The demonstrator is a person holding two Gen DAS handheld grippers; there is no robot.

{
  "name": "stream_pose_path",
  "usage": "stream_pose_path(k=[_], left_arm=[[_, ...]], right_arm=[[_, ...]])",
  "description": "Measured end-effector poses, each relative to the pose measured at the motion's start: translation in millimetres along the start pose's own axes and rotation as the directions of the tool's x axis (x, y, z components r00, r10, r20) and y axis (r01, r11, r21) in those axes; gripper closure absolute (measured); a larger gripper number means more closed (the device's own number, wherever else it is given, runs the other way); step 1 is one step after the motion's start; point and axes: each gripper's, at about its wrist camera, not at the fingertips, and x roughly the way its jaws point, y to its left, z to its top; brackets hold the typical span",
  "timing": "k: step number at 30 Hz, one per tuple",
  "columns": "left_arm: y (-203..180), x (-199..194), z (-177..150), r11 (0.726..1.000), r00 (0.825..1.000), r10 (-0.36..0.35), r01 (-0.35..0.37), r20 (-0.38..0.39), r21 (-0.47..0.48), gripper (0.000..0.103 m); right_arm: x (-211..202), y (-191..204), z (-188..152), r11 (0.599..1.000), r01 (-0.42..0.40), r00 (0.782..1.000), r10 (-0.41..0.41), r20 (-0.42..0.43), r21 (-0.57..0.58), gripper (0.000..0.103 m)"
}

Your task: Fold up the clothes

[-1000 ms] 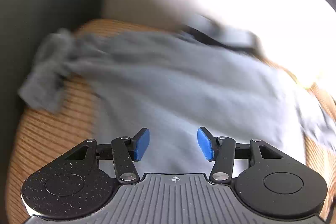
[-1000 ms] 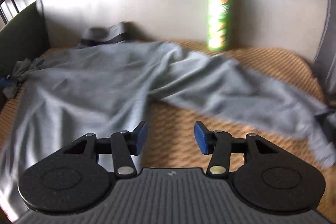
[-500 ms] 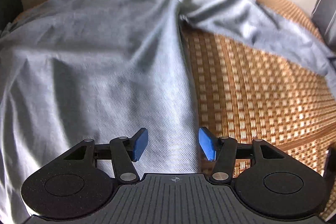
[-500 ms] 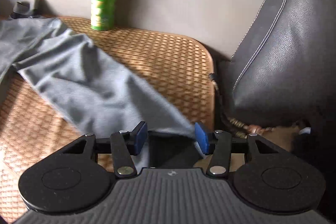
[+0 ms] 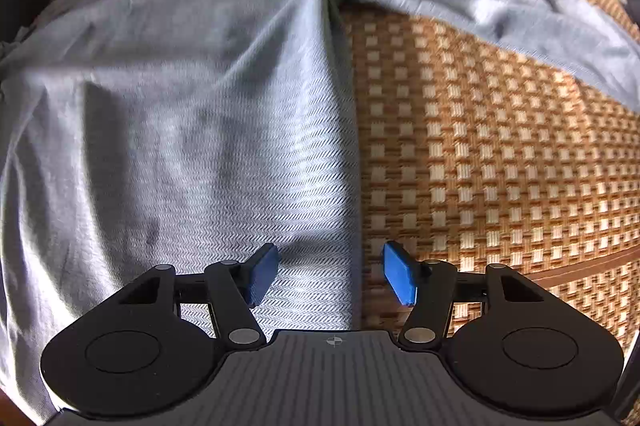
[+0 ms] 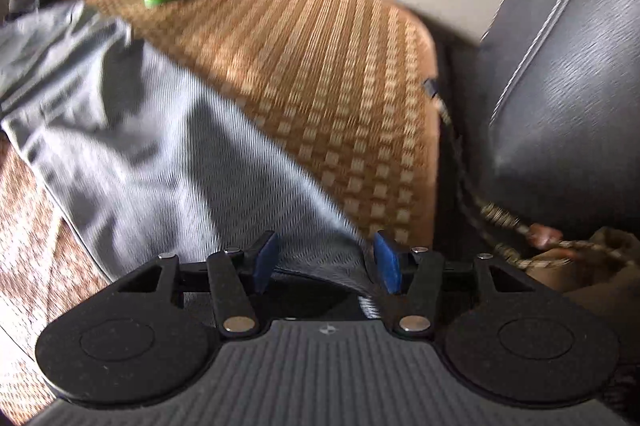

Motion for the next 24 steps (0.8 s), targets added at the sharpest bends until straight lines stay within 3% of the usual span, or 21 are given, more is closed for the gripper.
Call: stream_pose_path(k=[1, 2, 4, 6, 8, 10, 13, 15, 16, 17, 22, 24], left_arm=[[2.9, 0.6, 0.0, 1.000, 1.000, -0.012, 0.012, -0.001, -0.011, 0.031], [4.7, 0.9, -0.1, 1.000, 1.000, -0.019, 0.019, 0.000, -0.013, 0.033], [7.4, 1.3, -0.2, 0.999, 1.000, -0.030, 0.030, 0.004, -0.011, 0.039], [7.7, 0.8, -0.5, 0.999, 0.999, -0.034, 0.034, 0.009, -0.007, 0.044], [8.1, -0.3, -1.2, 0.999, 0.999, -0.036, 0.036, 0.013, -0.014, 0.046], [7.7, -2.1, -2.3, 0.999, 0.999, -0.029, 0.029, 0.020, -0.023, 0.039], [5.5, -7.3, -5.1, 0.999, 1.000, -0.009, 0.009, 0.021, -0.033, 0.036], [7.6, -13.0, -10.3, 0.999, 0.999, -0.014, 0.016, 0.031, -0.050, 0.035], [9.0, -15.4, -13.7, 0.998, 0.999, -0.012, 0.014, 0.035, -0.056, 0.035], [10.5, -17.5, -17.3, 0.998, 0.999, -0.008, 0.010, 0.037, -0.060, 0.035], [8.0, -10.5, -30.7, 0.998, 1.000, -0.026, 0.026, 0.002, -0.051, 0.033], [5.9, -5.4, -34.8, 0.999, 1.000, -0.025, 0.025, 0.000, -0.045, 0.034]], right_arm=[[3.5, 0.9, -1.0, 1.000, -0.001, 1.000, 0.001, -0.019, -0.001, 0.054], [6.9, 1.9, -2.0, 1.000, -0.003, 0.999, 0.002, -0.038, -0.003, 0.075], [5.6, 2.7, -3.4, 1.000, -0.004, 0.999, 0.004, -0.047, 0.000, 0.094], [-0.5, 3.2, -4.2, 1.000, -0.004, 0.999, 0.004, -0.042, 0.006, 0.099], [-9.9, 4.6, -2.6, 1.000, 0.002, 1.000, -0.002, -0.025, 0.010, 0.099], [-16.8, 7.6, -0.7, 1.000, 0.010, 1.000, -0.010, -0.015, 0.011, 0.099], [-16.2, 13.3, 4.6, 1.000, 0.023, 0.999, -0.024, -0.028, -0.003, 0.095], [-10.0, 17.3, 5.1, 0.998, 0.055, 0.998, -0.056, -0.034, -0.019, 0.071], [-6.5, 19.2, 5.1, 0.997, 0.076, 0.997, -0.076, -0.030, -0.024, 0.054], [-2.4, 20.2, 6.0, 0.996, 0.084, 0.996, -0.085, -0.029, -0.024, 0.050], [11.7, 19.6, 10.2, 0.997, 0.078, 0.996, -0.079, -0.035, -0.023, 0.051], [12.8, 17.8, 11.6, 0.998, 0.055, 0.997, -0.056, -0.044, -0.019, 0.060]])
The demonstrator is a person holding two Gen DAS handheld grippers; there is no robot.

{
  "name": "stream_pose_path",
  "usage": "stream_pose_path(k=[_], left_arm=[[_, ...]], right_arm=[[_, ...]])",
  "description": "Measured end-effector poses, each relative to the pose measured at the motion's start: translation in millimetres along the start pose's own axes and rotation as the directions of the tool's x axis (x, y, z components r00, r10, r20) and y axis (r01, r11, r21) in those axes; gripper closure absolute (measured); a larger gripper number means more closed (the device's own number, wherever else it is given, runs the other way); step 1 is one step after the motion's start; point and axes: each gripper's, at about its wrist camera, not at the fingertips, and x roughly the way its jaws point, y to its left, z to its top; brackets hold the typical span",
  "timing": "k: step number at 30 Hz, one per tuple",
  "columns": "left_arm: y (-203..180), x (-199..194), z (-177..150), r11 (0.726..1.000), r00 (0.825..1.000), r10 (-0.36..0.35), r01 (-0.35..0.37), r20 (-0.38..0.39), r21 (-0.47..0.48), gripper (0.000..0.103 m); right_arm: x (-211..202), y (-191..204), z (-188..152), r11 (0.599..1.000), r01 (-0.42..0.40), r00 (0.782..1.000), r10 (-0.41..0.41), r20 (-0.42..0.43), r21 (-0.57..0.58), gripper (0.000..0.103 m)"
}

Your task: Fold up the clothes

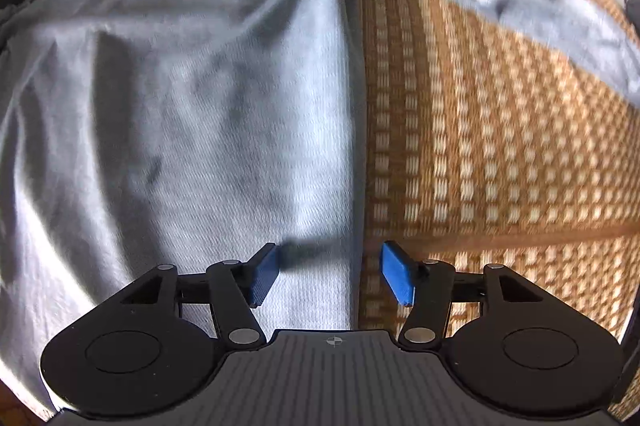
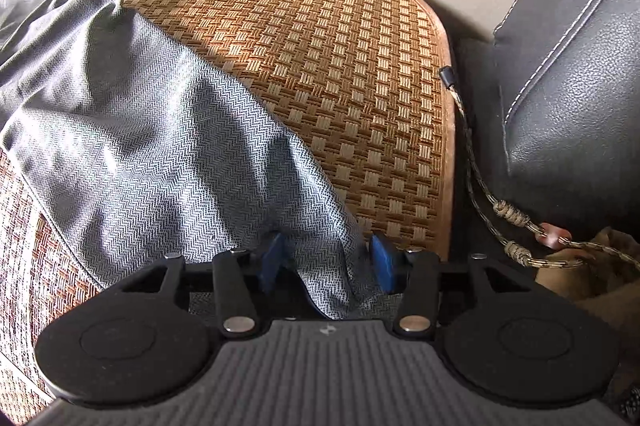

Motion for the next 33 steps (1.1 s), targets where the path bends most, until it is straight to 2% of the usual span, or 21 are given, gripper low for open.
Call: stream_pose_path(k=[1, 2, 4, 5, 6, 8, 10, 12, 15, 18, 22, 25, 27, 28, 30, 32, 33], left_arm=[[0.9, -0.8, -0.2, 1.000, 1.000, -0.006, 0.006, 0.006, -0.004, 0.039], [2.2, -1.7, -0.1, 1.000, 1.000, -0.012, 0.013, 0.009, -0.009, 0.050], [8.1, -5.5, 2.0, 0.999, 1.000, -0.012, 0.013, 0.015, -0.036, 0.080], [11.3, -7.6, 3.2, 0.999, 1.000, -0.011, 0.012, 0.018, -0.051, 0.099], [16.6, -8.7, 4.4, 0.997, 1.000, -0.024, 0.025, 0.016, -0.072, 0.103], [29.3, -11.5, 7.0, 0.991, 0.998, -0.059, 0.060, 0.013, -0.122, 0.103], [41.4, -17.9, 8.9, 0.983, 0.996, -0.082, 0.085, 0.028, -0.163, 0.103], [52.1, -26.5, 10.7, 0.974, 0.994, -0.102, 0.110, 0.049, -0.200, 0.103], [71.4, -39.5, 9.8, 0.952, 0.986, -0.148, 0.163, 0.077, -0.260, 0.103], [92.8, -48.5, 5.9, 0.922, 0.977, -0.189, 0.211, 0.098, -0.325, 0.103], [123.8, -54.9, -2.1, 0.891, 0.970, -0.209, 0.241, 0.123, -0.385, 0.103], [139.8, -52.6, -8.9, 0.881, 0.968, -0.220, 0.251, 0.122, -0.402, 0.103], [149.1, -48.3, -14.1, 0.872, 0.965, -0.236, 0.262, 0.112, -0.413, 0.103], [153.7, -46.0, -16.8, 0.867, 0.963, -0.246, 0.268, 0.107, -0.420, 0.103], [159.9, -39.2, -20.6, 0.858, 0.960, -0.265, 0.277, 0.090, -0.433, 0.103], [163.5, -31.5, -24.3, 0.851, 0.956, -0.283, 0.285, 0.071, -0.442, 0.103], [164.3, -27.3, -25.8, 0.846, 0.954, -0.294, 0.291, 0.065, -0.447, 0.103]], right_arm=[[-1.2, -1.0, 0.9, 1.000, -0.028, 1.000, 0.028, -0.011, 0.005, 0.091], [-2.5, -0.2, 2.5, 0.999, -0.041, 0.999, 0.041, -0.024, 0.001, 0.099], [-9.1, 3.8, 4.2, 0.999, -0.043, 0.999, 0.043, -0.029, -0.017, 0.099], [-16.3, 3.9, 4.9, 0.998, -0.058, 0.998, 0.058, -0.017, -0.003, 0.099], [-23.5, 4.1, 5.5, 0.997, -0.072, 0.997, 0.072, -0.005, 0.011, 0.099], [-46.1, 7.3, 9.4, 0.992, -0.122, 0.992, 0.120, 0.039, 0.045, 0.099], [-78.5, 18.6, 20.5, 0.979, -0.195, 0.977, 0.188, 0.104, 0.059, 0.099], [-112.0, 31.1, 33.6, 0.961, -0.268, 0.952, 0.254, 0.169, 0.064, 0.099], [-174.4, 65.9, 71.9, 0.925, -0.380, 0.890, 0.364, 0.274, 0.003, 0.099], [-230.5, 117.3, 123.0, 0.875, -0.472, 0.808, 0.478, 0.344, -0.106, 0.099], [-282.9, 204.0, 192.9, 0.762, -0.602, 0.666, 0.644, 0.377, -0.238, 0.099], [-303.2, 278.2, 234.0, 0.658, -0.682, 0.559, 0.751, 0.353, -0.320, 0.099], [-308.0, 328.8, 254.1, 0.596, -0.712, 0.509, 0.802, 0.313, -0.372, 0.099], [-308.6, 353.3, 261.8, 0.571, -0.719, 0.491, 0.821, 0.290, -0.398, 0.099], [-305.2, 398.6, 272.2, 0.543, -0.711, 0.483, 0.839, 0.252, -0.446, 0.099], [-292.3, 433.1, 283.3, 0.533, -0.710, 0.489, 0.844, 0.222, -0.461, 0.099], [-284.1, 447.5, 286.8, 0.539, -0.707, 0.501, 0.839, 0.214, -0.458, 0.099]])
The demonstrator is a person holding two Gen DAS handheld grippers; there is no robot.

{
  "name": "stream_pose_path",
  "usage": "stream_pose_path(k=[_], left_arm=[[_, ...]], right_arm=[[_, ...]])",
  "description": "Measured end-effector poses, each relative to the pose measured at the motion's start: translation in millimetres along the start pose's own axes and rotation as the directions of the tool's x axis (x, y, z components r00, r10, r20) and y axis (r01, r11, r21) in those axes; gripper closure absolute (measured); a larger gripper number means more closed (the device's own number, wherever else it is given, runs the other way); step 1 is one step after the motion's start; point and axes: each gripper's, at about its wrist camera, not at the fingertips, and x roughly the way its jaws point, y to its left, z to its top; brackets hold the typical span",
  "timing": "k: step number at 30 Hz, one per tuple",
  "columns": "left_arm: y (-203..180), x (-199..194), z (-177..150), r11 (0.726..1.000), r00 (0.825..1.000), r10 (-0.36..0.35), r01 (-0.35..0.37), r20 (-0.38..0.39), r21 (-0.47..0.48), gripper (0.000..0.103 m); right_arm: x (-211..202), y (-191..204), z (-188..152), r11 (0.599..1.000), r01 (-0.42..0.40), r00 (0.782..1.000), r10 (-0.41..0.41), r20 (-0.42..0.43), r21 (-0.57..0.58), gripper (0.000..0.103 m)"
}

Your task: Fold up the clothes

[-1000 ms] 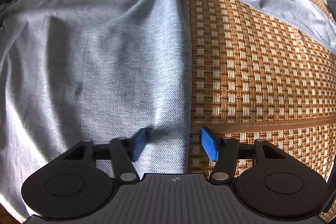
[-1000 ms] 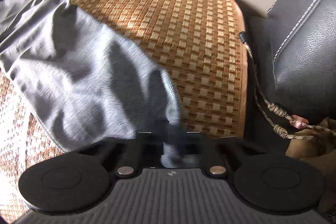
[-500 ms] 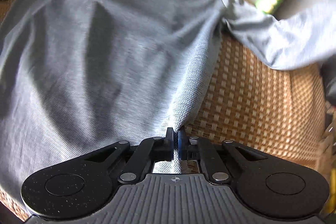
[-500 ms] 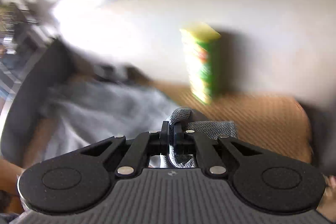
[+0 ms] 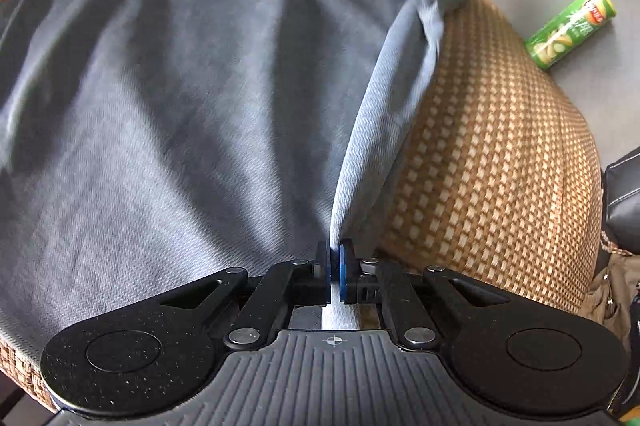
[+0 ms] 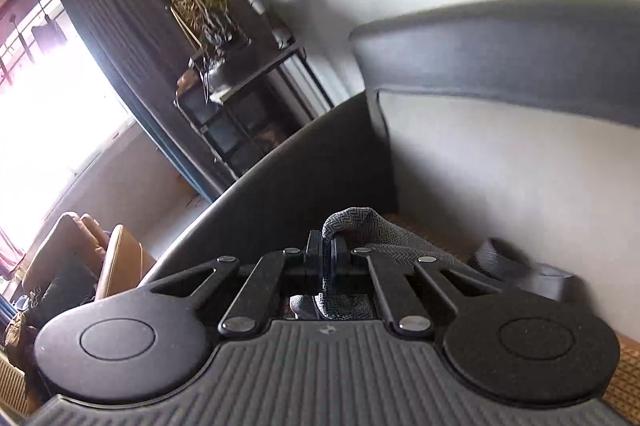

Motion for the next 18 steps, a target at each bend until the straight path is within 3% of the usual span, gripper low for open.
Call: stream_pose_path(k=[6, 14, 18], left_arm=[[19.9, 7.8, -4.7, 1.000, 0.998, -0.026, 0.025, -0.050, -0.017, 0.101], [34.2, 13.5, -0.6, 0.999, 0.996, -0.039, 0.038, -0.086, -0.010, 0.099], [33.5, 21.1, -2.3, 0.999, 0.993, -0.044, 0.044, -0.112, 0.003, 0.086]], right_arm=[[53.6, -8.7, 1.0, 0.997, 0.050, 0.999, -0.050, -0.001, 0.063, 0.099], [78.2, 3.3, 19.9, 0.993, 0.035, 0.995, -0.045, 0.084, 0.112, 0.099], [92.3, 10.6, 27.9, 0.997, 0.030, 0.994, -0.037, 0.100, 0.076, 0.099]])
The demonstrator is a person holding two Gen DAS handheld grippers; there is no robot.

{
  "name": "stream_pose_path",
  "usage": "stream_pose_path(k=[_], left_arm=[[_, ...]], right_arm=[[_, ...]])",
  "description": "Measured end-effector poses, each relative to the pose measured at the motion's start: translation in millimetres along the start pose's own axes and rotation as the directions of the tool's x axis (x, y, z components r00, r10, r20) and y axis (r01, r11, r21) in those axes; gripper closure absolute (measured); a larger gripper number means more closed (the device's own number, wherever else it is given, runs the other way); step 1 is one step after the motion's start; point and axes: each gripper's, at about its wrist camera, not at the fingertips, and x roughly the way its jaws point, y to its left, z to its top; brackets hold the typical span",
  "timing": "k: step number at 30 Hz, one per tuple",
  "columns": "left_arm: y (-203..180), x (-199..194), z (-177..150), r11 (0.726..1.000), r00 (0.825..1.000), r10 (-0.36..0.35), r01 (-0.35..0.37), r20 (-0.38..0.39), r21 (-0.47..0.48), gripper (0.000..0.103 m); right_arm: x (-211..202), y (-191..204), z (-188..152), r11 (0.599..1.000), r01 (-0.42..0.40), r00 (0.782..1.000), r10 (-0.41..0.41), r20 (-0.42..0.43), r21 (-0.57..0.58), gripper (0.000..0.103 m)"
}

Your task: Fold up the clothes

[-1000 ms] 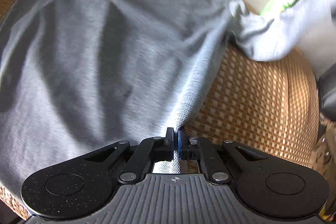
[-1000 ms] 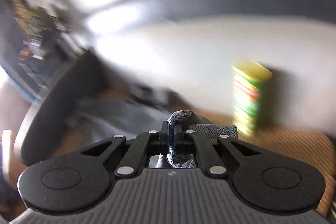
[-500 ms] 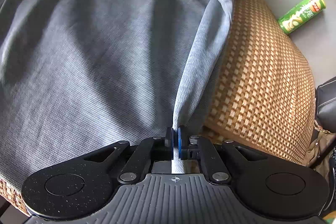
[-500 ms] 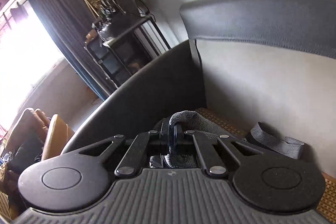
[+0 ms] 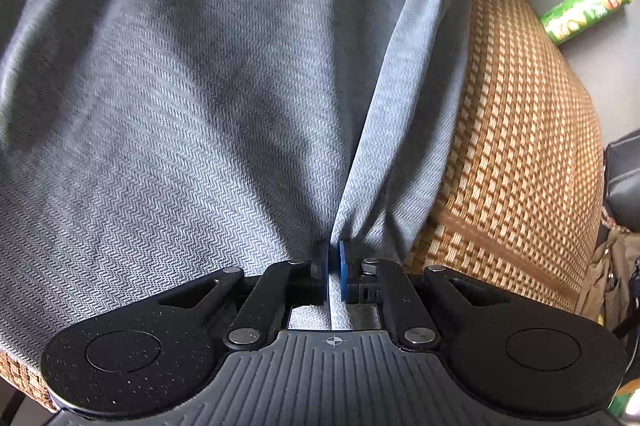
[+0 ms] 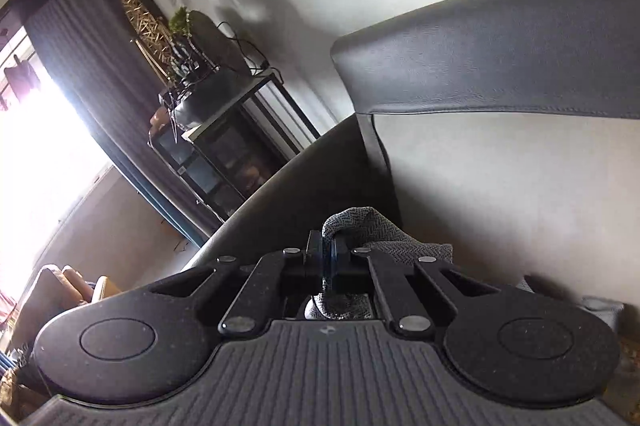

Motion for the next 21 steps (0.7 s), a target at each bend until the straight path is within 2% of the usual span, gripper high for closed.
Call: stream_pose_path(k=[3, 6, 7, 8, 10, 13, 16, 17, 19, 21], left_arm=[[-2.7, 0.6, -0.5, 1.000, 1.000, -0.007, 0.007, 0.003, 0.011, 0.078], [-1.9, 0.1, -2.3, 1.000, 1.000, -0.014, 0.014, 0.010, 0.008, 0.074], [-0.2, -1.3, -2.7, 1.000, 1.000, -0.017, 0.017, 0.011, -0.001, 0.073], [2.5, -4.5, -2.8, 1.000, 1.000, -0.022, 0.022, 0.016, -0.016, 0.072], [8.3, -14.6, -1.4, 0.998, 0.999, -0.026, 0.027, 0.032, -0.052, 0.070], [14.1, -38.4, 10.6, 0.994, 0.994, -0.047, 0.056, 0.096, -0.095, 0.068], [17.4, -60.5, 33.8, 0.987, 0.981, -0.072, 0.097, 0.180, -0.132, 0.057], [17.7, -65.6, 46.0, 0.984, 0.974, -0.080, 0.112, 0.213, -0.141, 0.053], [19.8, -73.8, 74.1, 0.980, 0.961, -0.098, 0.138, 0.259, -0.143, 0.053], [16.2, -72.6, 108.2, 0.977, 0.949, -0.137, 0.177, 0.283, -0.123, 0.051]], right_arm=[[24.2, -6.6, -18.9, 0.997, 0.075, 0.995, -0.075, -0.069, -0.010, 0.096], [45.4, -22.3, -50.7, 0.988, 0.152, 0.980, -0.151, -0.129, -0.002, 0.090], [51.0, -27.5, -60.5, 0.986, 0.166, 0.976, -0.164, -0.144, 0.007, 0.080], [54.8, -31.9, -67.3, 0.986, 0.166, 0.975, -0.160, -0.155, 0.027, 0.063], [55.3, -36.4, -73.2, 0.983, 0.177, 0.973, -0.166, -0.161, 0.055, 0.044], [30.2, -31.0, -68.4, 0.985, 0.174, 0.977, -0.171, -0.128, 0.013, 0.044], [-20.2, -29.3, -75.5, 0.984, 0.177, 0.979, -0.177, -0.103, -0.005, 0.043], [-40.0, -28.5, -87.6, 0.981, 0.191, 0.976, -0.192, -0.104, -0.022, 0.043], [-78.5, -27.5, -115.4, 0.975, 0.218, 0.969, -0.222, -0.107, -0.053, 0.043], [-111.9, -29.0, -160.1, 0.967, 0.246, 0.960, -0.252, -0.121, -0.063, 0.041]])
